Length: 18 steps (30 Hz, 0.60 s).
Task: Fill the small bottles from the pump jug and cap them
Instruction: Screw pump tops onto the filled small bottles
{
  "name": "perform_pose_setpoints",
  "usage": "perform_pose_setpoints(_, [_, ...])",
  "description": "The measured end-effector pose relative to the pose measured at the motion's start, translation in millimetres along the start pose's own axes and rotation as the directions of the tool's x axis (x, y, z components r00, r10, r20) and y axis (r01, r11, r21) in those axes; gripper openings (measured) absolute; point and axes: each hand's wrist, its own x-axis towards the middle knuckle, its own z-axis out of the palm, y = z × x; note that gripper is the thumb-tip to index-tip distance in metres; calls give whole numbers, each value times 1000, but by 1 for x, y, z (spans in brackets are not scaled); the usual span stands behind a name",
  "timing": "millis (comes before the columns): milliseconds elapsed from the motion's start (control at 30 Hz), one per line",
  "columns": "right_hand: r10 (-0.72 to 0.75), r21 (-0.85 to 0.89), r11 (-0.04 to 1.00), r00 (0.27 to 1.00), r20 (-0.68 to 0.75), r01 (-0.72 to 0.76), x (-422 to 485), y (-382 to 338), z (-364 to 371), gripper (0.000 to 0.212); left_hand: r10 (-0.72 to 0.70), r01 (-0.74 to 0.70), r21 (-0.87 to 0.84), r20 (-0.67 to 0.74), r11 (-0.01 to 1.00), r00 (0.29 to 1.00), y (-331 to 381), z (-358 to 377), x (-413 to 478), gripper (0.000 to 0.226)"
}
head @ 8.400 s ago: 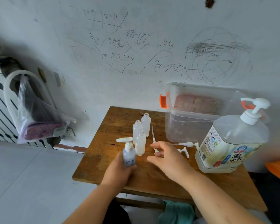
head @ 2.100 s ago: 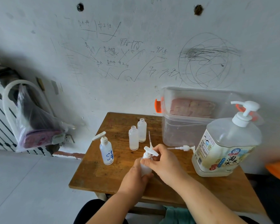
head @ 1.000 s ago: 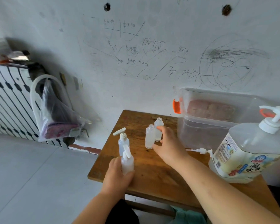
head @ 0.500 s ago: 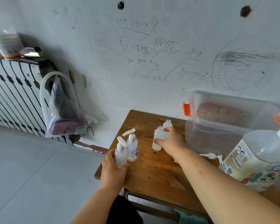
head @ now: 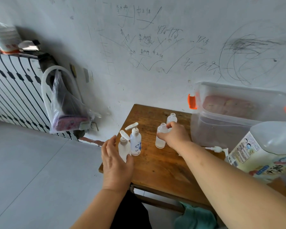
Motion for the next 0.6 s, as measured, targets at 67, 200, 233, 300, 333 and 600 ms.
perform_pose_setpoints(67, [-31, -8, 999, 999, 18, 32, -7, 4, -5, 49, 54, -55, -11, -62, 998, 997, 4, 0, -2, 75])
perform_pose_setpoints(200, [-97, -23, 995, 994, 56, 98, -23, 20, -12, 51, 197, -204, -19, -174, 979, 965, 11, 2, -11, 75])
perform_pose_setpoints(233, [-117, -36, 992, 991, 63, 120, -28, 24, -14, 53, 243, -251, -15, -192, 968, 951, 14, 2, -13, 73])
perform_pose_setpoints(300, [-140, -44, 989, 986, 89, 144, -36, 33, -17, 55, 350, -358, -8, -188, 934, 917, 22, 3, -19, 69])
perform_pose_setpoints(333, [-142, -44, 988, 985, 102, 147, -40, 39, -21, 55, 396, -402, -8, -152, 916, 905, 28, 8, -23, 66])
perform_pose_setpoints(600, [-220, 1, 974, 937, 272, 228, -60, 58, -39, 63, 29, -54, 37, 494, 998, 869, 56, 56, -32, 79])
